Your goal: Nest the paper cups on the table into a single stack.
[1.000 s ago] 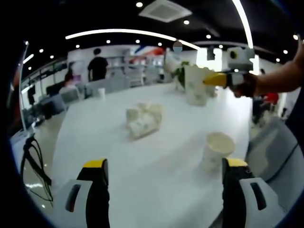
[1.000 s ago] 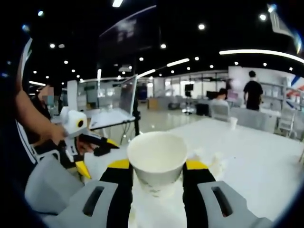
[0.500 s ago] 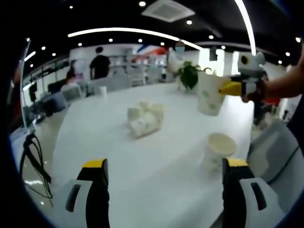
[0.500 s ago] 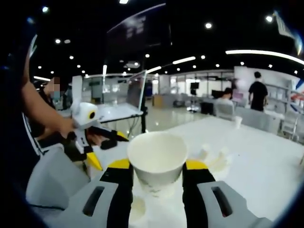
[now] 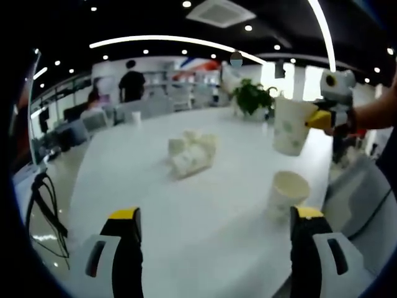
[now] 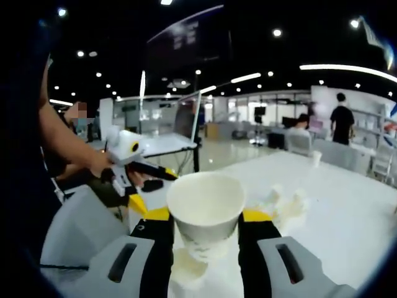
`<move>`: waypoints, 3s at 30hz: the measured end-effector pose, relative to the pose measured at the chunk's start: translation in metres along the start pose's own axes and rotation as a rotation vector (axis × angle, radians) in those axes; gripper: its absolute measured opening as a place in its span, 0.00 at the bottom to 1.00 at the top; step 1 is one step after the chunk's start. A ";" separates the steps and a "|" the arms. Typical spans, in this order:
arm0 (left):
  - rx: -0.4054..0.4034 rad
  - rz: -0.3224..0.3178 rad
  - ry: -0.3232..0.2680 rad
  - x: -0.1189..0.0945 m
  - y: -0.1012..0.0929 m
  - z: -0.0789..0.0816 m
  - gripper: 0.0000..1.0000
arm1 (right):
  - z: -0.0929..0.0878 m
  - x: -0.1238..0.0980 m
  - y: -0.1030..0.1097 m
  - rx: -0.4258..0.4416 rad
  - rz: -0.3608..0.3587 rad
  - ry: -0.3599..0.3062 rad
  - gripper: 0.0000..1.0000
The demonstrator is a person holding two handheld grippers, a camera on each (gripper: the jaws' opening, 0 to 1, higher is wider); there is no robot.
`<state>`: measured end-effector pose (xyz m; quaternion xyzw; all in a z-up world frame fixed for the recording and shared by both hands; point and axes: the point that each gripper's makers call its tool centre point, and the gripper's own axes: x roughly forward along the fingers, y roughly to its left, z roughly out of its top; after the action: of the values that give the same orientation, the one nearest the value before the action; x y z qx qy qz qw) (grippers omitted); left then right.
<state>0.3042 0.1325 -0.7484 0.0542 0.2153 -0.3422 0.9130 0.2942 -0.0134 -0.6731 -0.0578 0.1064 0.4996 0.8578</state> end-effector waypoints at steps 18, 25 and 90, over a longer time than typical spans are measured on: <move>-0.001 -0.006 0.013 0.000 0.000 -0.002 0.98 | -0.002 -0.008 0.025 -0.014 0.049 0.003 0.38; -0.001 -0.005 0.017 0.000 0.001 -0.004 0.98 | 0.001 -0.011 0.029 -0.003 0.052 -0.009 0.38; -0.021 -0.004 0.022 0.000 -0.002 -0.008 0.98 | -0.062 0.015 0.037 0.000 0.052 0.026 0.38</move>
<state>0.2999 0.1329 -0.7553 0.0481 0.2291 -0.3411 0.9104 0.2617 0.0046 -0.7366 -0.0615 0.1188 0.5207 0.8432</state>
